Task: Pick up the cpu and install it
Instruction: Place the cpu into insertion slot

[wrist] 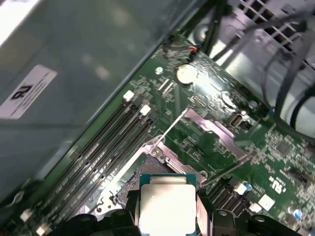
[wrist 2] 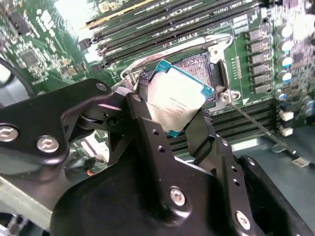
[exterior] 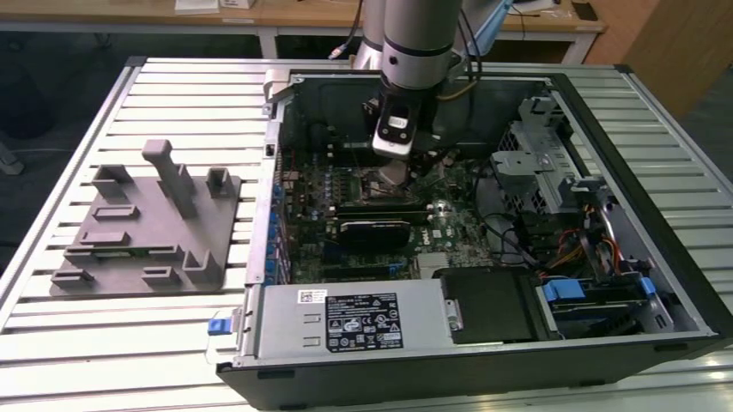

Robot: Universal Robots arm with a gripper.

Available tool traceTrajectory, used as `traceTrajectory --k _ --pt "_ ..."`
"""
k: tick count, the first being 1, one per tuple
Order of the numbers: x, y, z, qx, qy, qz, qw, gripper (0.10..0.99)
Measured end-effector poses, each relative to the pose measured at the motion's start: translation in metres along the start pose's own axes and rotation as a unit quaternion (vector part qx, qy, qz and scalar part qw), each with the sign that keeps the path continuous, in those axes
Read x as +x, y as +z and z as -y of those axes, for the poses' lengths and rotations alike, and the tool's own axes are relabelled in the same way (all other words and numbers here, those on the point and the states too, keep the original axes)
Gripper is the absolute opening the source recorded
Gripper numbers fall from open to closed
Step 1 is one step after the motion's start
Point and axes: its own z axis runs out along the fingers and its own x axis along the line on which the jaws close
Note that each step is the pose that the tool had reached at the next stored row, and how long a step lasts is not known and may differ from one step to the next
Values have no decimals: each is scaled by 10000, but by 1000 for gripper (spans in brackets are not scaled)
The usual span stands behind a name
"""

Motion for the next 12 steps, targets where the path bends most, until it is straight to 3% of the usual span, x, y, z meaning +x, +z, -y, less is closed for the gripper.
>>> traceTrajectory --k 6,12 --pt "0 5 0 -8 542 19 9985 541" --pt "0 12 0 -17 1093 38 9940 541"
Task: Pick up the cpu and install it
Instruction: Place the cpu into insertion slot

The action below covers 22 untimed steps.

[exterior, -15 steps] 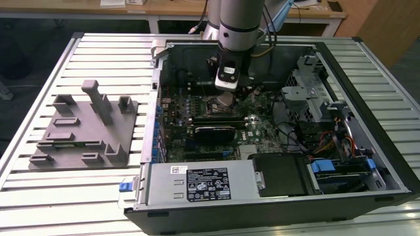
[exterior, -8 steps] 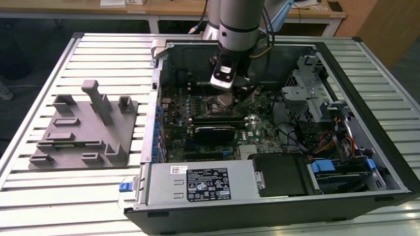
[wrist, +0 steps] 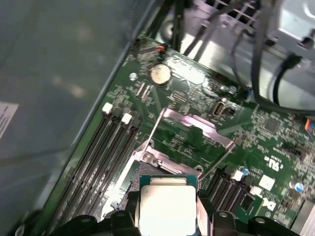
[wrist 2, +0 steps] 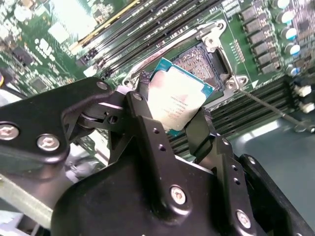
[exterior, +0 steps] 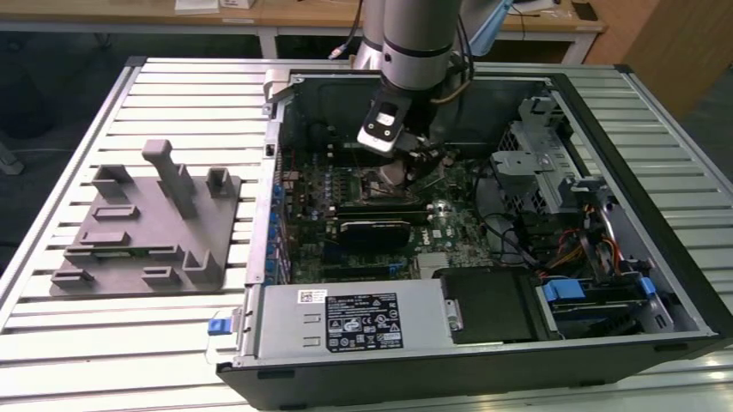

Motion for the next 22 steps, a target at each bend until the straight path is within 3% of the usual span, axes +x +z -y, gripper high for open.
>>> traceTrajectory --k 6,11,17,22 --pt "0 13 1 -7 539 20 9985 541" --pt "0 25 1 -14 1009 36 9949 541" --pt "-1 39 1 -22 1552 55 9879 541" --pt "-1 50 2 -29 1999 71 9798 541"
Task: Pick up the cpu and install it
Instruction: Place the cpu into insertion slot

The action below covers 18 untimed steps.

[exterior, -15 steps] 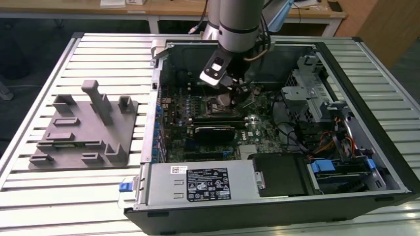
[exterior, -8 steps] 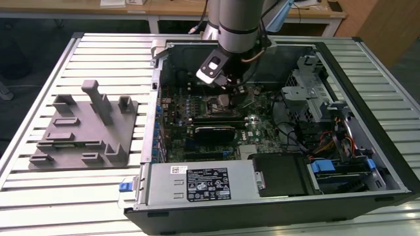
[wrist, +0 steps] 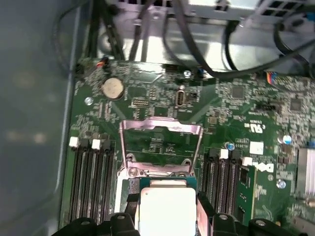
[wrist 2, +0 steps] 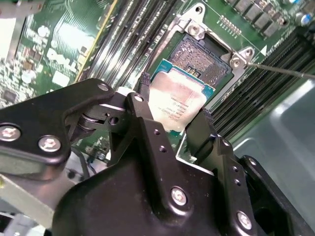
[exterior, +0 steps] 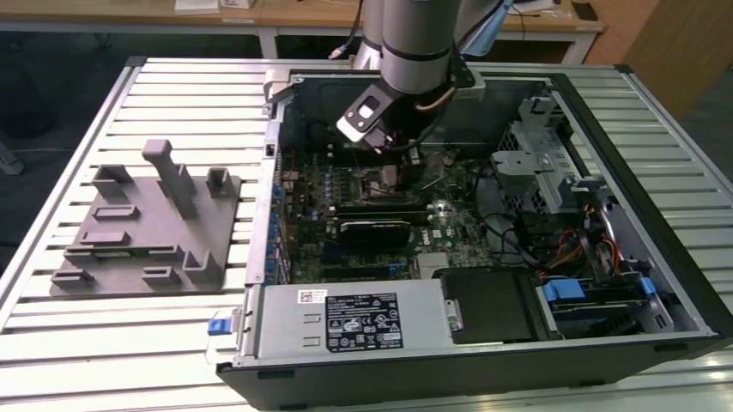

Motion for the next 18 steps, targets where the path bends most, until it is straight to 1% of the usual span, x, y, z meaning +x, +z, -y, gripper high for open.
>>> traceTrajectory --k 2,4,5,9,12,15,18 --pt "0 5 0 -2 180 6 9998 541" --pt "0 9 1 -5 356 13 9994 541" --pt "0 10 1 -5 384 14 9993 541" --pt "3 20 29 -6 383 13 9993 541" --pt "8 31 47 -5 308 11 9995 541" --pt "25 42 53 -3 206 8 9998 541" --pt "36 56 54 -4 203 6 9998 541"
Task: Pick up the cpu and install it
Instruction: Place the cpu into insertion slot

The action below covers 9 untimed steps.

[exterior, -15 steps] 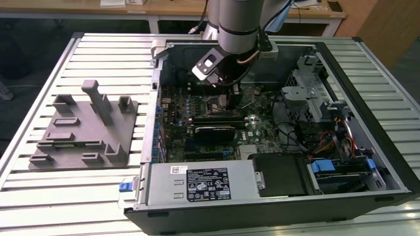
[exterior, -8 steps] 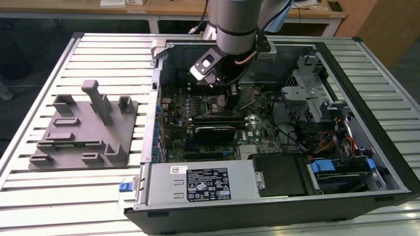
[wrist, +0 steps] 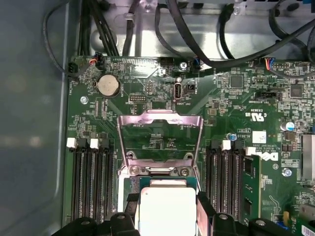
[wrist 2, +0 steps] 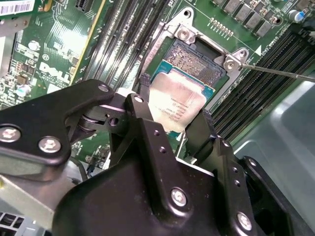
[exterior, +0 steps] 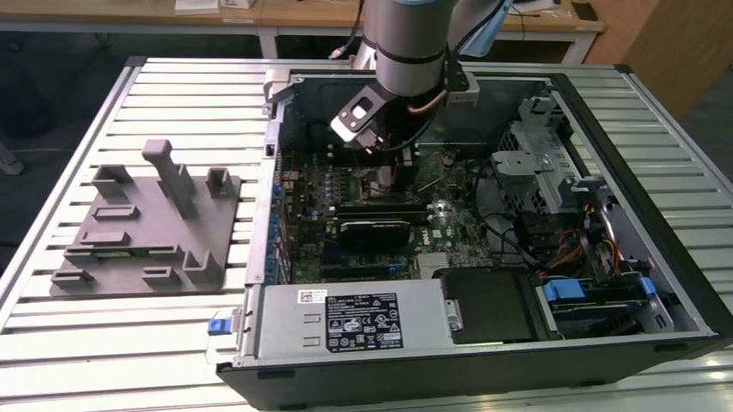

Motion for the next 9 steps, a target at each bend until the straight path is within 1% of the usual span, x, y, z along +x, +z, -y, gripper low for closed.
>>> traceTrajectory --k 3,6,9 --pt "0 14 7 0 43 3 10000 541" --pt "6 33 30 0 74 9 10000 541" --pt "17 58 54 0 82 35 10000 541"
